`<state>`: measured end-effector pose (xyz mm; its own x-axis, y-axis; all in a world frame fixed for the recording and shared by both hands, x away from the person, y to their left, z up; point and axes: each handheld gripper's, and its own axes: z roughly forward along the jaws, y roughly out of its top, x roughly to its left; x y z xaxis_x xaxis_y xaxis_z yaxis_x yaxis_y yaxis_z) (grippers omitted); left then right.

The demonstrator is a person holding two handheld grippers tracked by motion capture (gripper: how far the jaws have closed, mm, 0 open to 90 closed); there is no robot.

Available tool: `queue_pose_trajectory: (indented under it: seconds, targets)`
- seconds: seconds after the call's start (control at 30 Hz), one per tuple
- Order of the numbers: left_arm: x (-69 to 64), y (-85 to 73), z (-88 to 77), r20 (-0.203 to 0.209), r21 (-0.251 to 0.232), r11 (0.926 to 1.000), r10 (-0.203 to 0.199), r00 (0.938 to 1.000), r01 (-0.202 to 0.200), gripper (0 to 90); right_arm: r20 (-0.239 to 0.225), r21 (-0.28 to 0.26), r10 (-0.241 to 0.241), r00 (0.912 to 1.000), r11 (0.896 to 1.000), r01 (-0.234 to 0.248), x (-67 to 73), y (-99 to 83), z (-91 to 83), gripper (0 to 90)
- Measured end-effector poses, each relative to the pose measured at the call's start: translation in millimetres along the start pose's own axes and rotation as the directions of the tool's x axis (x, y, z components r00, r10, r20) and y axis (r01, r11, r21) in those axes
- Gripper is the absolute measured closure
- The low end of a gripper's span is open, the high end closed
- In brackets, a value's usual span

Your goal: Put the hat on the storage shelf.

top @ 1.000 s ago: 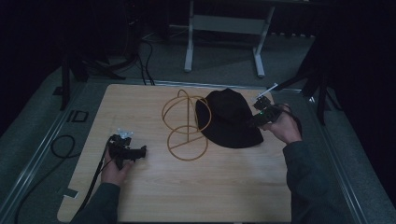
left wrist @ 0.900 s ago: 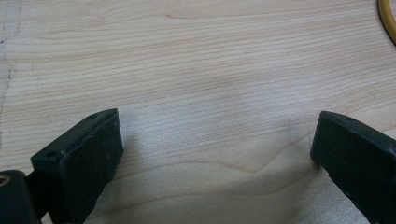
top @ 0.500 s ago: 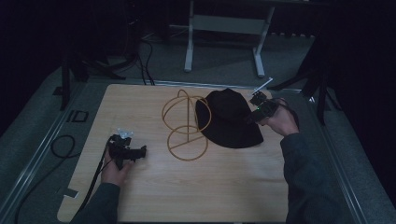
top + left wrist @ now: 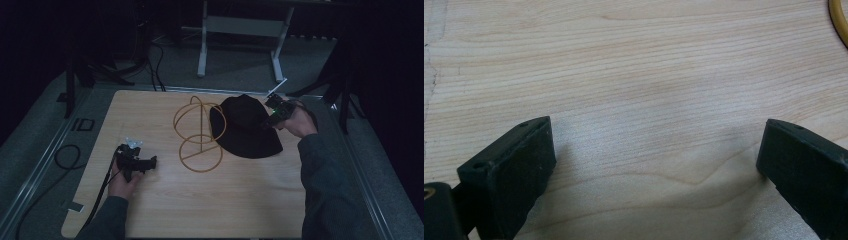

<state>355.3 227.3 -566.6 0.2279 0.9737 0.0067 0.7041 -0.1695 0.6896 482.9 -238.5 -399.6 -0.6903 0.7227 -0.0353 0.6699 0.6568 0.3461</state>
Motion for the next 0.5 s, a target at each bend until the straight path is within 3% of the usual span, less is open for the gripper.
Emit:
queue_pose_trajectory:
  seconds: [0.13,0.3,0.5]
  targets:
    - [0.0,0.0,0.0,0.0,0.0,1.0,0.0,1.0,0.0,2.5,0.015,0.013,0.014,0.9998,1.0,-0.014,-3.9,2.7,2.1,51.4]
    - [0.0,0.0,0.0,0.0,0.0,1.0,0.0,1.0,0.0,2.5,-0.01,-0.009,0.011,0.9999,1.0,-0.012,-5.8,0.1,-9.1,50.3]
    - [0.0,0.0,0.0,0.0,0.0,1.0,0.0,1.0,0.0,2.5,0.039,0.007,0.019,0.999,1.0,-0.02,-11.9,-0.2,-21.7,49.1]
